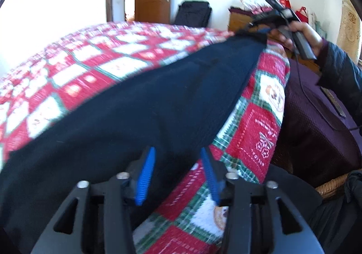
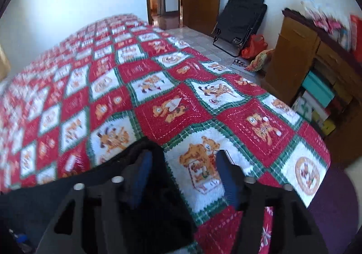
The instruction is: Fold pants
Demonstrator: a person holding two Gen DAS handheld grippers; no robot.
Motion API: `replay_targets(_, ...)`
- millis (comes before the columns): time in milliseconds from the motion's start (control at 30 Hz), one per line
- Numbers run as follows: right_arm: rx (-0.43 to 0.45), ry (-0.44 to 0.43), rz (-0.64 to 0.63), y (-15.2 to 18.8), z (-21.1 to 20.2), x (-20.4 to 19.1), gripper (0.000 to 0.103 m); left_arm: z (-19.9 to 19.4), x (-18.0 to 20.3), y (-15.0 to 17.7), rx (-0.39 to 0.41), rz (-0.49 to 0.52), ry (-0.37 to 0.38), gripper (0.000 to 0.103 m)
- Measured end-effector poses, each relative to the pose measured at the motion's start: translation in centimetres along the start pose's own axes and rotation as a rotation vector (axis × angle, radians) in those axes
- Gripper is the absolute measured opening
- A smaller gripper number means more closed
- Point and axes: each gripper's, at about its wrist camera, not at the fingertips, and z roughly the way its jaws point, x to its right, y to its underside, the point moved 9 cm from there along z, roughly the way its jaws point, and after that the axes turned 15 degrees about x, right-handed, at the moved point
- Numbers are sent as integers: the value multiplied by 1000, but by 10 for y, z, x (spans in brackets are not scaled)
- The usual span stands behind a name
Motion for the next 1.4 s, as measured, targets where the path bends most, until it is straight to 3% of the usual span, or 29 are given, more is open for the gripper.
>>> replay_targets(100,24,-43,81,1,-19,8,63,-25,-20,-9,61,-17,-66,66)
replay_targets(167,21,-60,118,4,-26,14,63,-43,-42,-10,90,-46,-117,66)
replay_targets(267,-12,-101,163,13,-31,19,63,-74,-90,1,105,-87,-255,66)
replay_targets(500,-71,-190,123,28,-28,0,63,-134,-179,49,69,-191,-503,66)
replay_targets(633,-101,-191,121,33,-7,-7,63,-161,-222,74,63,-268,-619,67)
replay_targets(700,-102,-165,75,34,-1,-13,61,-165,-231,85,63,-303,-634,67)
replay_targets(800,-101,-146,23,37,0,-21,43,-164,-236,93,73,-311,-642,71)
replay_targets(1033,-101,-172,15,39,-6,-24,17,-155,-229,93,84,-269,-642,90)
replay_targets(1233,15,-221,11,13,-49,-56,15,-157,-226,94,84,-267,-632,91)
replay_targets(1400,97,-290,-82,-6,-97,-118,15,-157,-226,94,86,-274,-625,91)
